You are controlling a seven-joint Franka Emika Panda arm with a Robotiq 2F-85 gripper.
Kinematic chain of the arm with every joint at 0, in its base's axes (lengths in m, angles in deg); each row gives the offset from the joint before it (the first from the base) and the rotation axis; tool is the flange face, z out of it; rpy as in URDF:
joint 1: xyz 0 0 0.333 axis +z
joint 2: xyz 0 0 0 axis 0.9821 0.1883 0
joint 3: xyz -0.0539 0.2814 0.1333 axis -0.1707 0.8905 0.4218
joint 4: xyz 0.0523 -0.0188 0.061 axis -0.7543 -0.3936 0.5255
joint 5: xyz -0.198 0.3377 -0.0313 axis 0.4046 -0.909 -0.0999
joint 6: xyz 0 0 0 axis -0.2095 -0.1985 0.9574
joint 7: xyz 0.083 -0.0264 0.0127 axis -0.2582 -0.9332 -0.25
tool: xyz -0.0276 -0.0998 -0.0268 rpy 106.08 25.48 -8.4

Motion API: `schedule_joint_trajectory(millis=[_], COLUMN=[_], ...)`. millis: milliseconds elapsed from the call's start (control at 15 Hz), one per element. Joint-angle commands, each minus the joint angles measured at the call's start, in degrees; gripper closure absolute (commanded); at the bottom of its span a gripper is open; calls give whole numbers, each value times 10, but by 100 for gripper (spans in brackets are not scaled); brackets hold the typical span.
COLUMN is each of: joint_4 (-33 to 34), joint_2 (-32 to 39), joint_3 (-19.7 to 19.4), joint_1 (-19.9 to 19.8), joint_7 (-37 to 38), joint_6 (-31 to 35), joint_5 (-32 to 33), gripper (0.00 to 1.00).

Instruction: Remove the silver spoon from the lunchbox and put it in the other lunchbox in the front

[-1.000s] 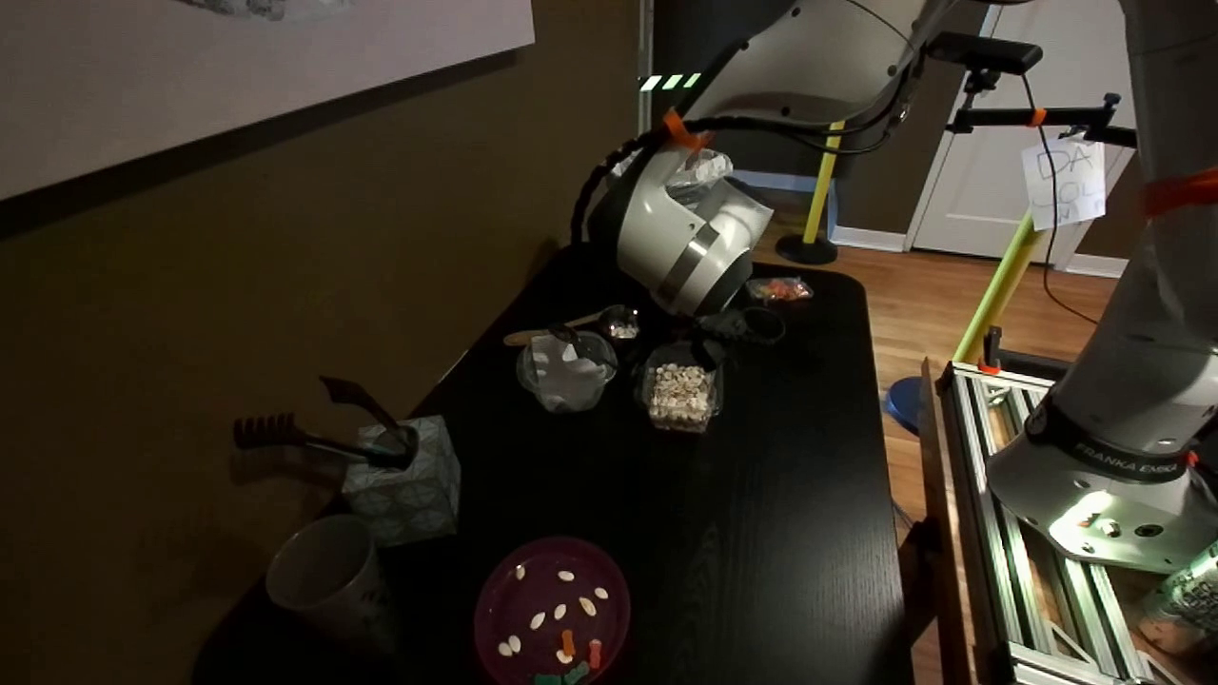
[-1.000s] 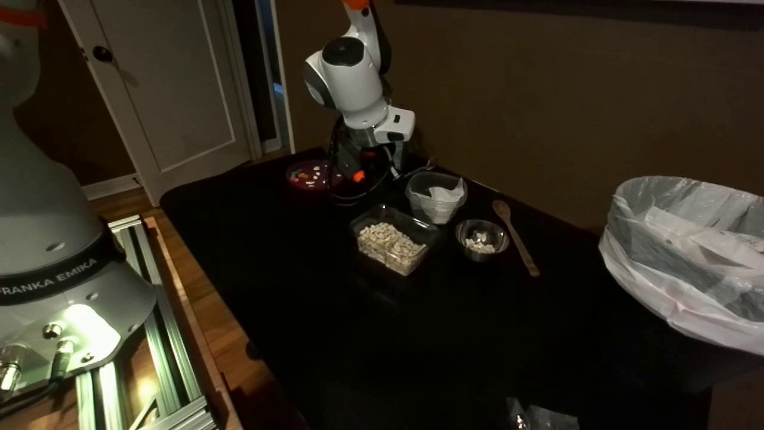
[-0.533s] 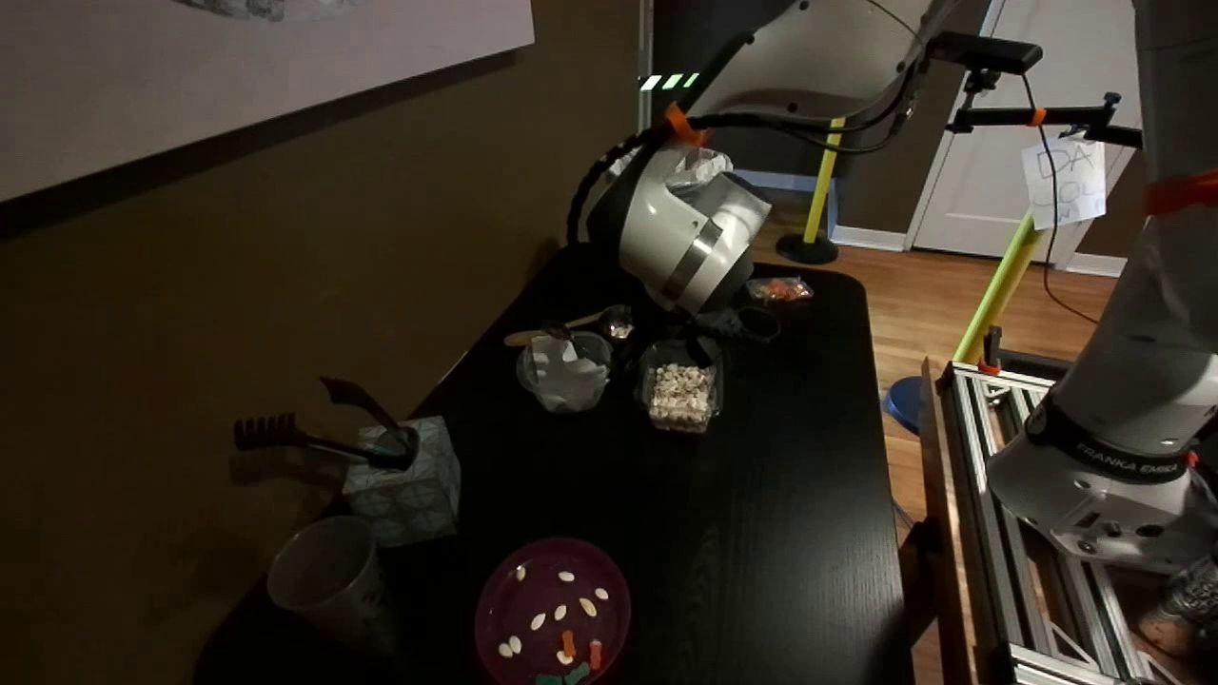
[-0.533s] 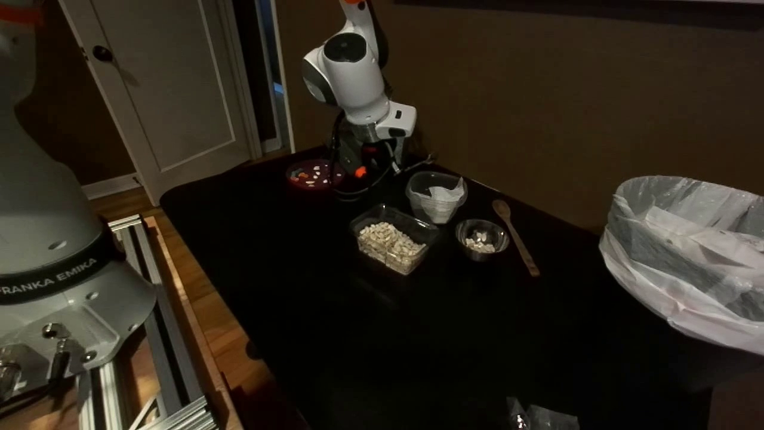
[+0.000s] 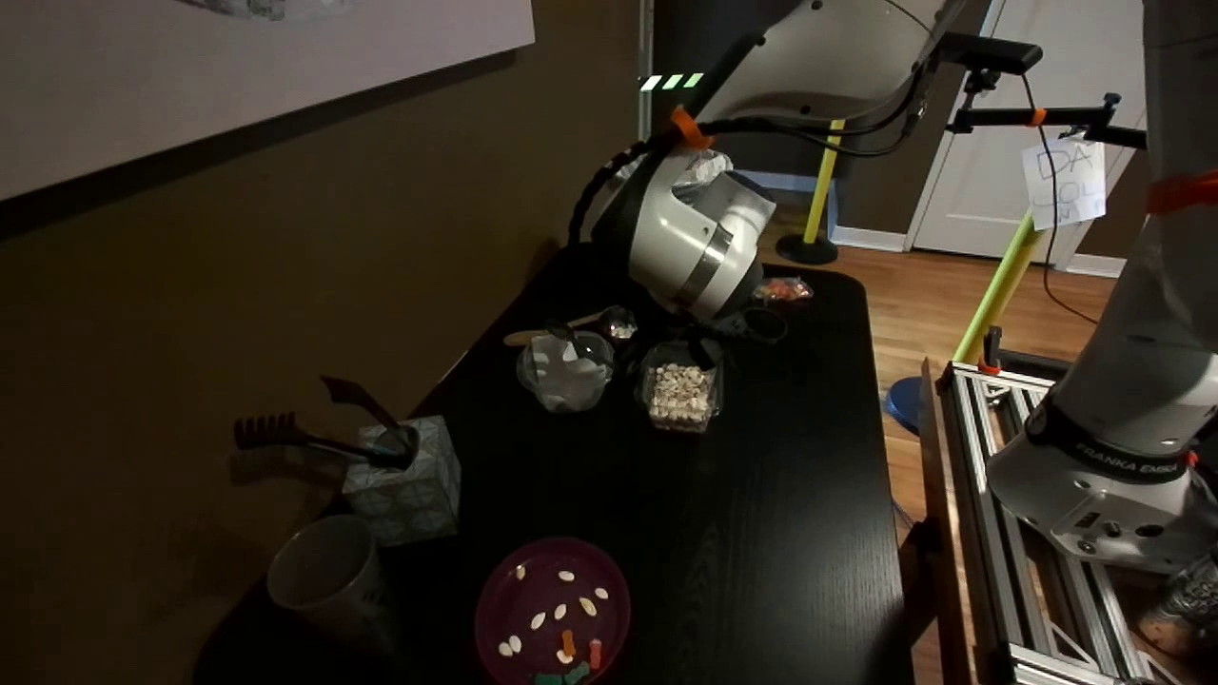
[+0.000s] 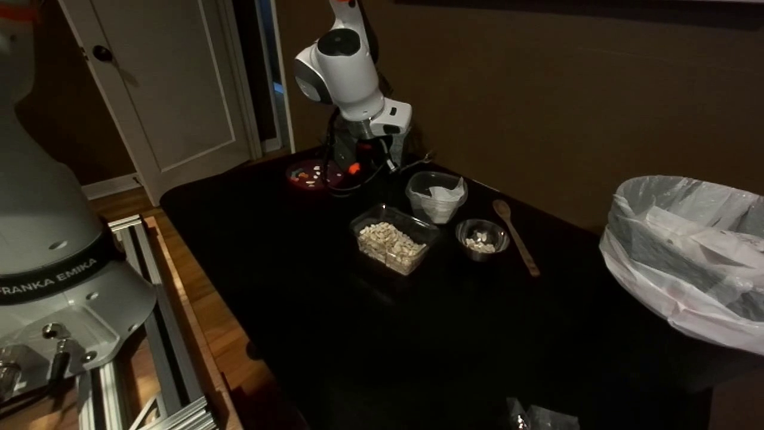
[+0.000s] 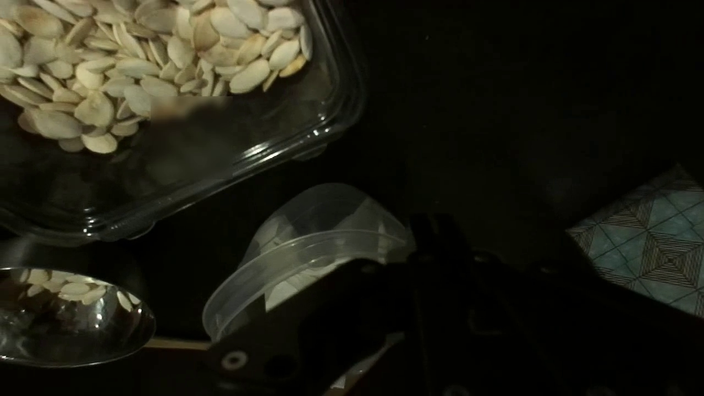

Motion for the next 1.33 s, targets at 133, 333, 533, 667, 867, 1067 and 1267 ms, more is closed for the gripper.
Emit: schedule_joint_trajectory(millis=[133,333,533,667,867,1067,1267], joint_4=[0,26,47,45,83,122,171], joint_2=[-49,-56,-55,-56,-27,6,59], joint_3=[-4,-8,-13,-9,-11,-15,-25], joint_1=[-4,-3,-1,-3,7,23,38], joint_7=[67,98,120,99,114,124,129], joint_6=[-10,-2,3,0,20,40,68], joint_5=[6,7,14,5,4,19,17], gripper=[99,99,99,95,99,99,99])
